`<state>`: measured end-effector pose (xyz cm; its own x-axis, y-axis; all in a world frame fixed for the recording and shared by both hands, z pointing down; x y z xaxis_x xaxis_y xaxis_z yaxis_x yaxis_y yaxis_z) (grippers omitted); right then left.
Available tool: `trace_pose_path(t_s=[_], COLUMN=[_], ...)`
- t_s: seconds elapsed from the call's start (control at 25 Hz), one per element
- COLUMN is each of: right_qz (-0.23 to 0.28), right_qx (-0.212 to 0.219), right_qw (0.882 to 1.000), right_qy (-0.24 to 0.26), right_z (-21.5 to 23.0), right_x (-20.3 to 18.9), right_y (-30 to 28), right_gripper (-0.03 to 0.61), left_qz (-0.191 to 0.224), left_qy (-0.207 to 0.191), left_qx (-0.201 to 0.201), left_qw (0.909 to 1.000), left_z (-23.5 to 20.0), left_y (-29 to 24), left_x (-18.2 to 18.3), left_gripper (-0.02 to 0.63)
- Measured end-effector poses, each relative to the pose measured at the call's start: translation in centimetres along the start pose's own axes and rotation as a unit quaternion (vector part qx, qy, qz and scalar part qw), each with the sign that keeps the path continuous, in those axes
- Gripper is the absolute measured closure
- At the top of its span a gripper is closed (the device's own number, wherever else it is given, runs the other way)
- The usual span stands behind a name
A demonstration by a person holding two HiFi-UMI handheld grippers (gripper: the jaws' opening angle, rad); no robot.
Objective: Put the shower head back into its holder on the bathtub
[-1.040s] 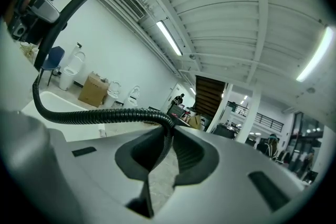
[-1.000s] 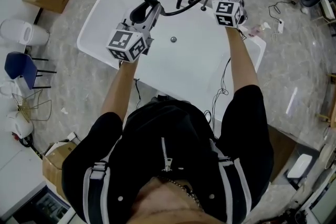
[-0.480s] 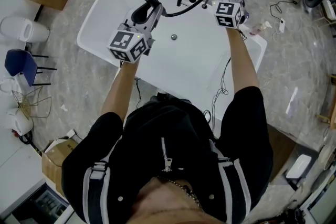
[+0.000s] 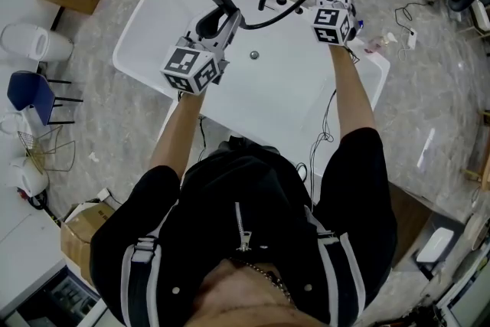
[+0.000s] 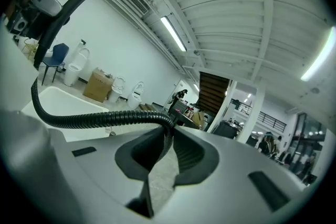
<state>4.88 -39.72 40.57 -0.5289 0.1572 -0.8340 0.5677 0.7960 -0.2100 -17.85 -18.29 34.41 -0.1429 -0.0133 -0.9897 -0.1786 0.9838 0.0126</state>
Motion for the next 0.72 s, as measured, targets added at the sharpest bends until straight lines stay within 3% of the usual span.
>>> trace_pose_path(t_s=[0.48,0.72], right_qz=[0.011,-0.013], right_qx=[-0.005,0.008], right_qw=[1.000,1.000], right_qy=[0.020,0.011], right_z=[0.3,-0.8], right_x=[1.1,-0.9], right_y=[-0.1,-0.6], right_gripper=[0.515,0.515], left_qz=[-0.003,-0.011], left_qy=[0.003,0.005], left_qx=[-0.002,0.002], left_qw=[1.0000,0.9999], left_z=[0.1,-0.1], left_y=[-0.1,0.1], left_x=[-0.4,-1.2], left_gripper=[0.482,0.482])
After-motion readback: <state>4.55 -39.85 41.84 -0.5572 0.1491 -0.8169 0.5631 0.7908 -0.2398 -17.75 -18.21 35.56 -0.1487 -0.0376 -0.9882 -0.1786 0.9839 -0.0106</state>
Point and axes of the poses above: the fingertips, and each gripper's own axes: y backward along the fingers, z to its right, x out of its top, the point moved 7 cm from there along y, backward along the fingers, and after that the axes turned 10 degrees about x, right-handed, at the moved point
